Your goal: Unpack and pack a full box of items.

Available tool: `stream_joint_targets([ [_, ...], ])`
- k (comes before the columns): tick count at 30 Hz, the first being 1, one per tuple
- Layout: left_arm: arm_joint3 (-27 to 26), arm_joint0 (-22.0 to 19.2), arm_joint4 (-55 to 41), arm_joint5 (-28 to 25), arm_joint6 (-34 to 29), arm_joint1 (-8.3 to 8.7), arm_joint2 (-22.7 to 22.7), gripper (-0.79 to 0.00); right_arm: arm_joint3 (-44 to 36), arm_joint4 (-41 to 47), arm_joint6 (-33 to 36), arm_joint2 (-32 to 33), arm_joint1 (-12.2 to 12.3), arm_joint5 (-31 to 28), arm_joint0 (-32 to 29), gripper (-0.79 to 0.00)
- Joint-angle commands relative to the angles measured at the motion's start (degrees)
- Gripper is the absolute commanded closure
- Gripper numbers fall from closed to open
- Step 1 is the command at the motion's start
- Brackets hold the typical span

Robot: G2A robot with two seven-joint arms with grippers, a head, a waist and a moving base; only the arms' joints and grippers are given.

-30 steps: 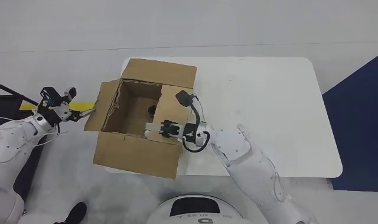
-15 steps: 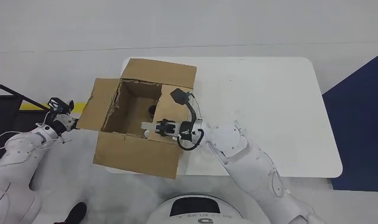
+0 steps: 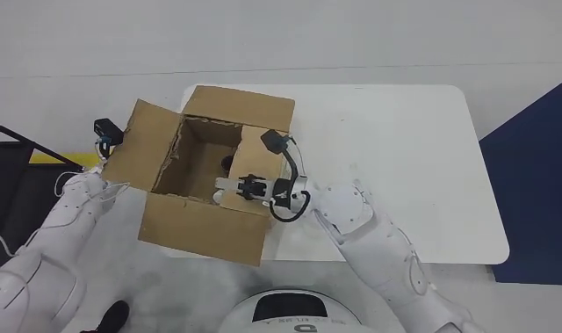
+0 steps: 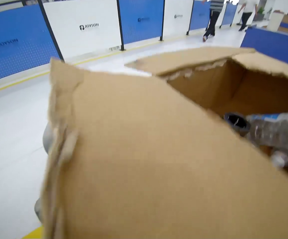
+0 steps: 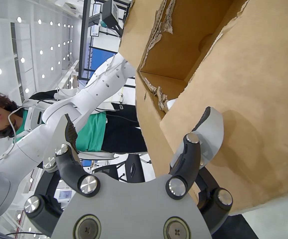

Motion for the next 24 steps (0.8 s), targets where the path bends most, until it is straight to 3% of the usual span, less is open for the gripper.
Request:
stream_joint_targets([
  [1, -1.5, -1.5, 1.4, 0.8, 0.7, -1.06, 0.8, -0.785, -0.6, -0.1, -0.5, 0.5, 0.2, -0.3, -0.5, -0.785],
  [4, -2.5, -2.8, 4.2, 3.1, 0.7, -2.37, 2.1, -0.785, -2.4, 0.1, -1.6, 2.0, 0.7, -1.2, -2.0, -0.785],
  [9, -6.6, -1.1, 7.2, 10.2, -0.4, -5.75, 5.5, -0.785, -9.3, -0.3, -5.1, 7.6, 1.9, -4.5, -7.6, -0.785],
  [16, -1.9, -2.6, 10.0, 11.7, 3.6, -7.96, 6.8, -0.785, -21.4, 1.6, -10.6, 20.0, 3.9, -14.2, -21.4, -0.785],
  [24, -0.5, -2.2, 8.9, 12.8, 12.9, -10.02, 6.8, -0.785, -24.7, 5.2, -13.0, 27.6, 5.0, -20.5, -30.9, -0.785],
])
